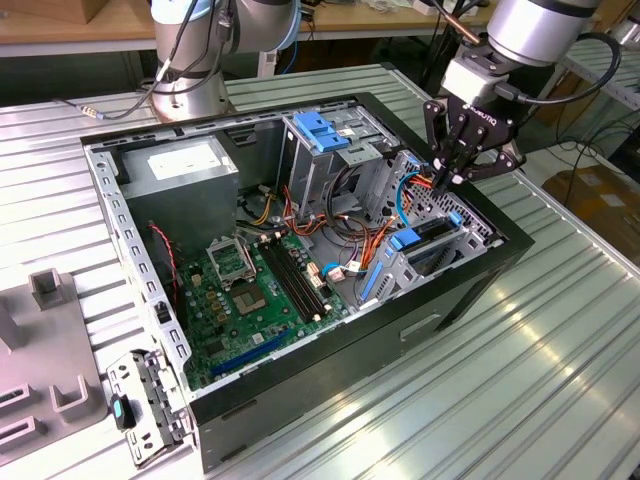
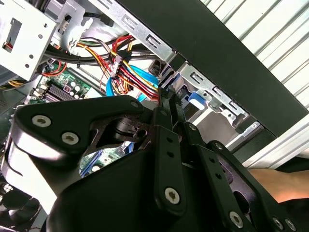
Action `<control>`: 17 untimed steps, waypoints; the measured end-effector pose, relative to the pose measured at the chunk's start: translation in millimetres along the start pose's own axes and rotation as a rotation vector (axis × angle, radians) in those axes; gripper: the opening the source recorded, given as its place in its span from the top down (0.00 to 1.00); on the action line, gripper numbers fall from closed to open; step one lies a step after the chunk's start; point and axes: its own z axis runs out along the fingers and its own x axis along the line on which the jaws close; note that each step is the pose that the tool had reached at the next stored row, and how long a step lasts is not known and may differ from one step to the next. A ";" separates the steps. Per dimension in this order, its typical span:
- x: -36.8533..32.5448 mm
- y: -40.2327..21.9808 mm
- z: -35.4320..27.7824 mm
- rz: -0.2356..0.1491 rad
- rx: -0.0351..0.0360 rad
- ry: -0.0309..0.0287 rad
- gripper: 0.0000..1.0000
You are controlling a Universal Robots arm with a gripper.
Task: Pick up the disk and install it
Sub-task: 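Insert the first disk wire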
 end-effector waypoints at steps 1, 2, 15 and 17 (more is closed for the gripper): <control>0.0 0.0 0.0 0.000 0.0000 0.0000 0.83; 0.0 0.0 0.0 0.000 0.0000 0.0001 0.83; -0.5 3.6 0.1 0.004 0.0000 0.0001 0.83; -0.5 3.7 0.2 0.019 0.0000 0.0005 0.83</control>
